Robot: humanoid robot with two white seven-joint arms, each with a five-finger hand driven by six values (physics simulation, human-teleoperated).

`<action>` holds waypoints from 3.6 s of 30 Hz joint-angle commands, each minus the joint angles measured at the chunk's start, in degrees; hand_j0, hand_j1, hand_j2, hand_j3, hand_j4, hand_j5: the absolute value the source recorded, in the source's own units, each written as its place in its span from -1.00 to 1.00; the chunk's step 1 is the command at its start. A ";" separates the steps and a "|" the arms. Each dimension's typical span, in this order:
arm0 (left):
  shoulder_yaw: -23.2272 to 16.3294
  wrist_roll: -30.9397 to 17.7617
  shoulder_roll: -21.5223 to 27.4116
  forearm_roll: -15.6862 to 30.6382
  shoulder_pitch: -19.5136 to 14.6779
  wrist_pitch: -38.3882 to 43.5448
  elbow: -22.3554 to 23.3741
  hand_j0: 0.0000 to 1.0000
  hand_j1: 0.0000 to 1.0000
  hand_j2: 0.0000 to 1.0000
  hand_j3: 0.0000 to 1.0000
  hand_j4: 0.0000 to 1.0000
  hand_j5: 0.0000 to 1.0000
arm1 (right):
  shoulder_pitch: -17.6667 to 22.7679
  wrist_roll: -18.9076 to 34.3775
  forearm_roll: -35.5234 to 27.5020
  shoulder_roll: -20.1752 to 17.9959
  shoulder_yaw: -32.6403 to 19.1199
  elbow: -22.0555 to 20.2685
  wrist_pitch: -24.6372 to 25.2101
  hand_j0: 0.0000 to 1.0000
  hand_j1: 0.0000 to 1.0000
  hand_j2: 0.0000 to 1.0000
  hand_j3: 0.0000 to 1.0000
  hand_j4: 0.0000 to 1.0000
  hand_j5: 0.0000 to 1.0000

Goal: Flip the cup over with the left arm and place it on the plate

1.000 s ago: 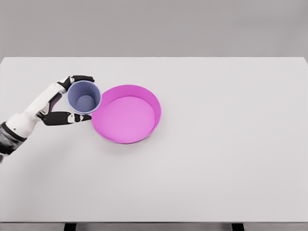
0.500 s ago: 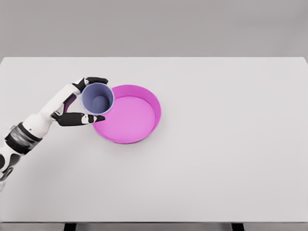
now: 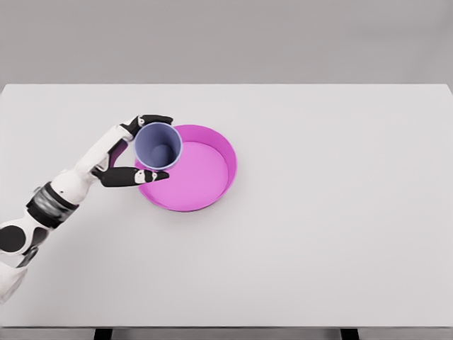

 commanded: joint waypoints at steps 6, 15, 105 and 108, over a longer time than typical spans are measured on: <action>-0.32 0.01 -1.97 0.28 -0.09 0.02 0.95 0.61 0.61 0.61 0.61 0.61 0.61 | 0.00 0.01 0.01 0.00 0.01 0.03 0.00 1.00 1.00 1.00 1.00 1.00 1.00; -1.38 0.01 -3.64 0.72 -0.53 0.02 3.23 0.61 0.61 0.61 0.61 0.61 0.61 | 0.00 0.01 0.01 0.00 0.01 0.03 0.00 1.00 1.00 1.00 1.00 1.00 1.00; -2.26 0.10 -4.26 3.36 -0.88 0.81 6.40 1.00 1.00 1.00 1.00 1.00 1.00 | 0.00 0.01 0.01 0.00 0.01 -0.06 0.00 1.00 1.00 1.00 1.00 1.00 1.00; -2.17 0.10 -0.13 3.45 -0.70 0.81 3.76 1.00 1.00 1.00 1.00 1.00 1.00 | 0.00 0.01 0.01 0.00 0.01 0.03 0.00 1.00 1.00 1.00 1.00 1.00 1.00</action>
